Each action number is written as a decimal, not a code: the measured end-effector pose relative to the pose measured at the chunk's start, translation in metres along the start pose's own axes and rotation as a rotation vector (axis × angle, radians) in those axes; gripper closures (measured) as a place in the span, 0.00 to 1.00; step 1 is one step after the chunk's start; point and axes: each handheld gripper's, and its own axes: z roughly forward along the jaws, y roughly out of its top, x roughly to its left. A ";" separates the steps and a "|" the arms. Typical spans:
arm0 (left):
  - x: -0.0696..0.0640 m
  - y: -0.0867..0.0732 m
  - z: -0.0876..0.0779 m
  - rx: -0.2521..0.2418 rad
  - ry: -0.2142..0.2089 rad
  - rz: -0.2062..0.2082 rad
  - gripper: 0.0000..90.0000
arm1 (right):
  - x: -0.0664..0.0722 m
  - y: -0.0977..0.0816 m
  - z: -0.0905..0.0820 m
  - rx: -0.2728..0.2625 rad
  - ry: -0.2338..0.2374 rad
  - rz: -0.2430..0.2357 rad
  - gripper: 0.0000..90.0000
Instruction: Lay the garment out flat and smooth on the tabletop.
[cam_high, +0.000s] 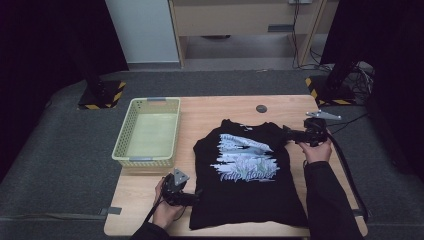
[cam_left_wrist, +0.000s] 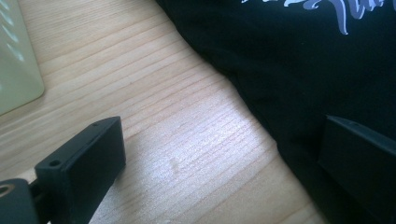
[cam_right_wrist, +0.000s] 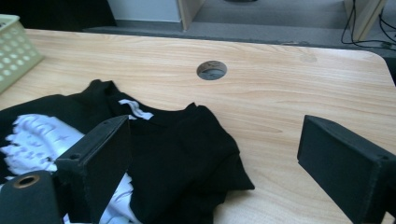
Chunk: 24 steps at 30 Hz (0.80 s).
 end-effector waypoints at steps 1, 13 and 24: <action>0.000 0.000 0.000 0.000 0.000 0.000 0.00 | -0.001 0.000 0.003 0.003 -0.004 0.002 0.12; 0.000 0.000 0.000 0.001 -0.001 0.002 0.00 | -0.010 -0.009 0.036 0.052 -0.036 0.042 0.17; 0.000 0.000 0.000 0.001 -0.002 0.003 0.00 | -0.013 -0.024 0.067 0.140 -0.046 0.055 0.28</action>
